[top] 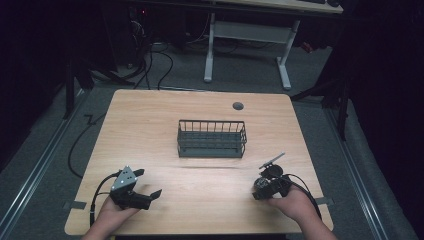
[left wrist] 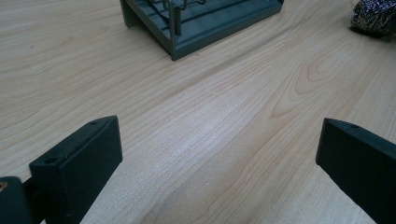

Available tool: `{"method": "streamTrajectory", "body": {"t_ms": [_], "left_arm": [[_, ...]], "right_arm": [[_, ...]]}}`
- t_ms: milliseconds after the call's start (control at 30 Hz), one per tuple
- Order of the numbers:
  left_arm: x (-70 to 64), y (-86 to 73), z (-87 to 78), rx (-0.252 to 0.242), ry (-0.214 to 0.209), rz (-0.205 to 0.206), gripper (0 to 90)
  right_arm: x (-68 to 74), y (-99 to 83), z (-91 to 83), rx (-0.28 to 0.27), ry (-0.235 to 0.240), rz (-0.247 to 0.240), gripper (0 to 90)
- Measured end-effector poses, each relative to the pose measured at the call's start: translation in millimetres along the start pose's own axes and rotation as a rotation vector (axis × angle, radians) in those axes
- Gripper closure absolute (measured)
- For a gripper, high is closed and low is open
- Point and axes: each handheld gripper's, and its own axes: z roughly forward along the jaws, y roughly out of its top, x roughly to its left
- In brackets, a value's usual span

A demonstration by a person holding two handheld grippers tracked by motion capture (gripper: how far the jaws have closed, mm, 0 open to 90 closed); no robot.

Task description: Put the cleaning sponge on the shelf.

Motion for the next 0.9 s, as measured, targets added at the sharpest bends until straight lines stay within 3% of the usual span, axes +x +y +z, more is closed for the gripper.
{"method": "streamTrajectory", "body": {"t_ms": [367, 567, 900], "left_arm": [[0.4, -0.2, 1.3, 0.003, 0.005, 0.001, 1.0], [0.4, -0.2, 1.3, 0.003, 0.005, 0.001, 1.0], [0.4, -0.2, 1.2, 0.002, 0.006, 0.002, 1.0]], "right_arm": [[-3.0, 0.5, -2.6, -0.039, 0.01, 0.006, 28.5], [-5.3, -1.9, -4.3, -0.043, 0.035, 0.009, 38.5], [-4.5, -1.6, -4.4, -0.042, 0.036, 0.008, 40.1]]}}
